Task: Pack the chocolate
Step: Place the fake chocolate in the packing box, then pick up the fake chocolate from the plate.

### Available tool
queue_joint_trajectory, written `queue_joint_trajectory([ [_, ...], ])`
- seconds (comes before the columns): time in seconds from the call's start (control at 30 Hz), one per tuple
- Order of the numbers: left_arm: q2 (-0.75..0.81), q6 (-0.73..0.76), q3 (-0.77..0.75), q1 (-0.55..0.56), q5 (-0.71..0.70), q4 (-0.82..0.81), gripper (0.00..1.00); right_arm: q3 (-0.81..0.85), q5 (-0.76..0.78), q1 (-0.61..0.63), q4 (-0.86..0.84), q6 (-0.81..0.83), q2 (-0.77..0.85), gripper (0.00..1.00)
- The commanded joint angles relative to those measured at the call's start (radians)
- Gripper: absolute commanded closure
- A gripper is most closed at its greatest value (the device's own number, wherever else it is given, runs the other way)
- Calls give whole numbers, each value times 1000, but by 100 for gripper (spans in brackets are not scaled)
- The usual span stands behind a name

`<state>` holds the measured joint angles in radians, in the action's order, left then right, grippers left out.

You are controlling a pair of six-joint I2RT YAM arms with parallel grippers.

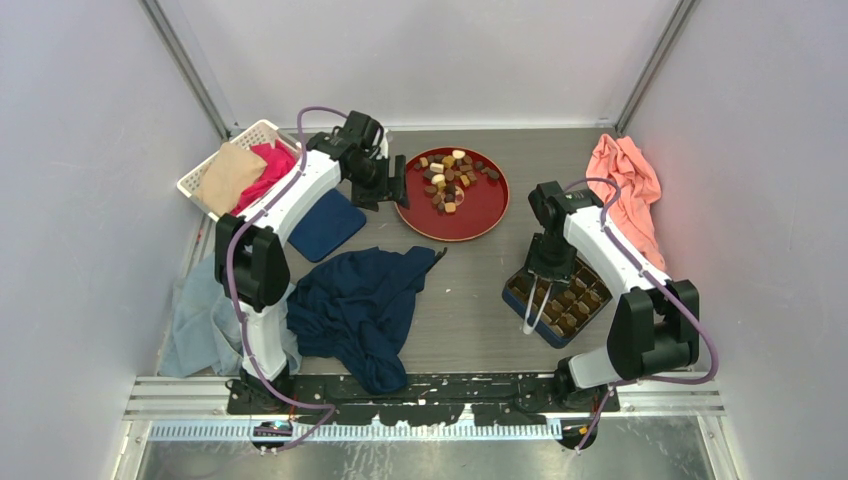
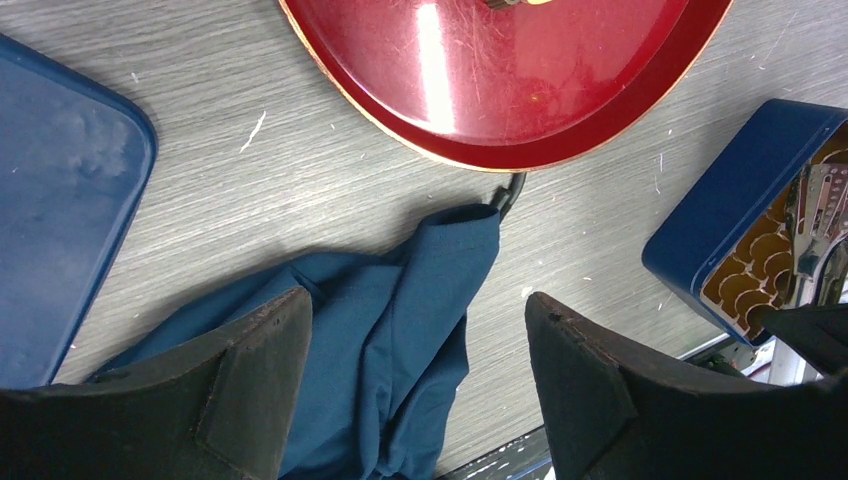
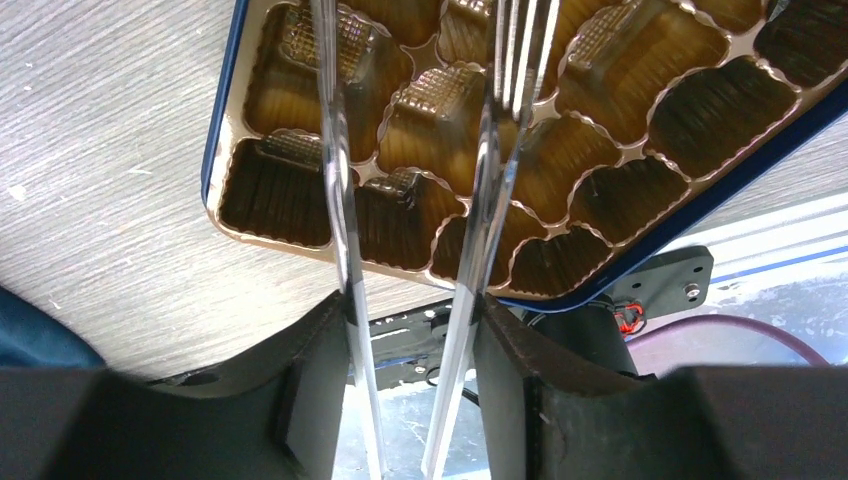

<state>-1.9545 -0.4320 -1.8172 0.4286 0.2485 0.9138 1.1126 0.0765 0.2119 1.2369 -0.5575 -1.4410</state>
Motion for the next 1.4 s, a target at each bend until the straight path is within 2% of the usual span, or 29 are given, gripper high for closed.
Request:
queue_joint_trajectory([
  [0.0, 13, -5, -14, -6, 26, -27, 21, 27, -9, -3, 31, 5, 45, 47],
  [0.3, 13, -7, -8, -6, 32, -35, 21, 37, 1, -3, 46, 1, 57, 46],
  [0.63, 14, -5, -4, -6, 36, -34, 21, 174, 13, -2, 87, 16, 47, 80],
  [0.77, 19, -5, 1, -6, 36, -35, 21, 212, -19, 2, 63, 13, 23, 87],
  [1.0, 36, 1, 6, -5, 14, -25, 21, 359, -62, 104, 18, 39, -115, 87],
  [1.17, 72, 26, 30, -7, -46, -7, 21, 553, -149, 194, 24, 120, -314, 78],
  [1.37, 98, -16, 57, -30, -63, 20, 21, 752, -237, 221, 68, 207, -529, 63],
])
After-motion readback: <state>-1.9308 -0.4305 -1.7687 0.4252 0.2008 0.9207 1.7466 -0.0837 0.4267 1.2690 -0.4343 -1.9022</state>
